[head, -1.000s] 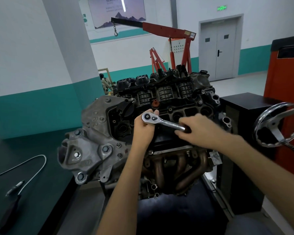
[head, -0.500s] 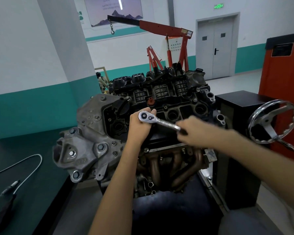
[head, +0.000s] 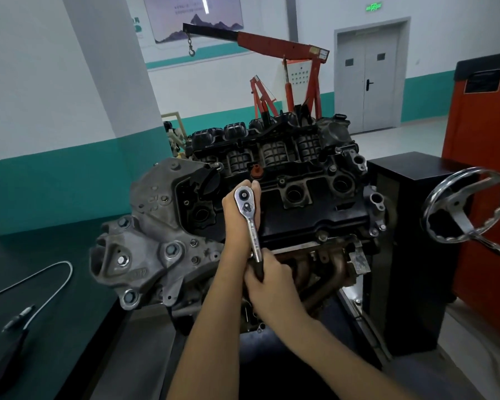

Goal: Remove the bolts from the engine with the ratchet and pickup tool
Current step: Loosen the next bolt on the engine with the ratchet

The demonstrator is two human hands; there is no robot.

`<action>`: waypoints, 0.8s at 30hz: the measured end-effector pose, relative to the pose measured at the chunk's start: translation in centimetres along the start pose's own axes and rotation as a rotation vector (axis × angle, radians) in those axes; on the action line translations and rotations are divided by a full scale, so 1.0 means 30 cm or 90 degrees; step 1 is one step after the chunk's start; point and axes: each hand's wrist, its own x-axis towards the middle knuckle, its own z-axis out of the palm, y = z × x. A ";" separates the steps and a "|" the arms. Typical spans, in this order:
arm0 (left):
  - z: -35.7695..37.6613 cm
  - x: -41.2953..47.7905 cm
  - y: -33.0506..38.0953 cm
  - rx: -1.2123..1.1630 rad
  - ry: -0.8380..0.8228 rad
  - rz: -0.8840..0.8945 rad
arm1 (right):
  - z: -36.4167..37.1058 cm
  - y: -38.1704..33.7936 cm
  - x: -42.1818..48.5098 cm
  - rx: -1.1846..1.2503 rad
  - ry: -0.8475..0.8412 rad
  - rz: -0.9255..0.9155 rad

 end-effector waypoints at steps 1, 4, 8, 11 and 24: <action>-0.010 0.004 -0.001 0.010 -0.016 0.000 | -0.009 0.000 0.008 -0.027 -0.008 0.000; -0.034 0.018 -0.007 -0.009 -0.087 -0.017 | -0.161 0.016 0.061 -0.185 -0.068 -0.053; -0.033 0.022 0.012 -0.017 -0.113 -0.026 | -0.447 -0.052 0.225 -0.493 -0.204 -0.191; -0.039 0.015 0.010 -0.050 -0.105 -0.033 | -0.523 -0.123 0.330 -0.705 -0.211 -0.298; -0.034 0.005 -0.008 -0.059 -0.050 -0.045 | -0.078 0.019 0.038 -0.127 -0.045 -0.065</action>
